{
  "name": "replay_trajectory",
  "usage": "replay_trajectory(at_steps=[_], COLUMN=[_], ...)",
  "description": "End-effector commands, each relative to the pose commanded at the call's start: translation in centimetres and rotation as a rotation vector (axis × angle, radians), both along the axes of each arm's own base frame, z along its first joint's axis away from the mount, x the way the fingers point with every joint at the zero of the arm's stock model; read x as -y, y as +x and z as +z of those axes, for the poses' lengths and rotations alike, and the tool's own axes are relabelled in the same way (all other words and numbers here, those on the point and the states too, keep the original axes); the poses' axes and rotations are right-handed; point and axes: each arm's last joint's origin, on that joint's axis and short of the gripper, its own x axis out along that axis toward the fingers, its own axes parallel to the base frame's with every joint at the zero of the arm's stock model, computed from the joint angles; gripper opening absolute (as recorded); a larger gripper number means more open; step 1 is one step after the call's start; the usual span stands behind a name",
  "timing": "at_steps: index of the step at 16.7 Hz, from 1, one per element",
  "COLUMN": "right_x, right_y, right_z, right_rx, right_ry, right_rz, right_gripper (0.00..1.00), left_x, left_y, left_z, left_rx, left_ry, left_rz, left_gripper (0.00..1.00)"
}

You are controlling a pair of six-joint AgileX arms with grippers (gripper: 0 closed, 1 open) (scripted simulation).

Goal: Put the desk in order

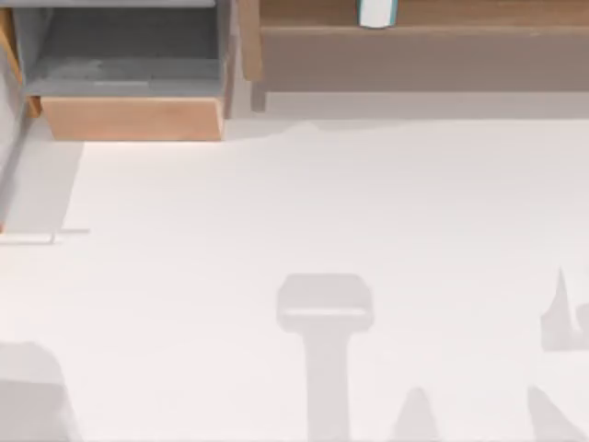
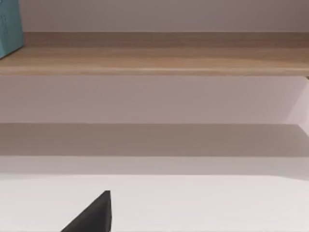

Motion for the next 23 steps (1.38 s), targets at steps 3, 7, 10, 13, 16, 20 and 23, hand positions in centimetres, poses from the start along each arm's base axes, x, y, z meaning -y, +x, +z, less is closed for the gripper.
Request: replay_trajectory(at_steps=[3, 7, 10, 13, 16, 20, 23], right_x=[0.0, 0.0, 0.0, 0.0, 0.0, 0.0, 0.0], right_y=[0.0, 0.0, 0.0, 0.0, 0.0, 0.0, 0.0], right_z=[0.0, 0.0, 0.0, 0.0, 0.0, 0.0, 0.0], right_rx=[0.000, 0.000, 0.000, 0.000, 0.000, 0.000, 0.000], right_ry=[0.000, 0.000, 0.000, 0.000, 0.000, 0.000, 0.000], right_rz=[0.000, 0.000, 0.000, 0.000, 0.000, 0.000, 0.000], right_gripper=[1.00, 1.00, 1.00, 1.00, 1.00, 1.00, 1.00], left_x=[-0.3, -1.1, -1.8, -2.1, -1.9, -1.1, -0.4], left_y=[0.6, 0.9, 0.6, 0.2, -0.3, -1.0, -1.7], left_z=[0.5, 1.1, 1.4, 1.4, 1.0, 0.0, -1.4], left_rx=[0.027, 0.056, 0.063, 0.057, 0.039, 0.001, -0.048], left_ry=[0.033, 0.080, 0.100, 0.097, 0.071, 0.009, -0.049], left_rz=[-0.004, 0.026, 0.060, 0.086, 0.098, 0.096, 0.091], left_gripper=[0.00, 0.00, 0.00, 0.00, 0.00, 0.00, 0.00])
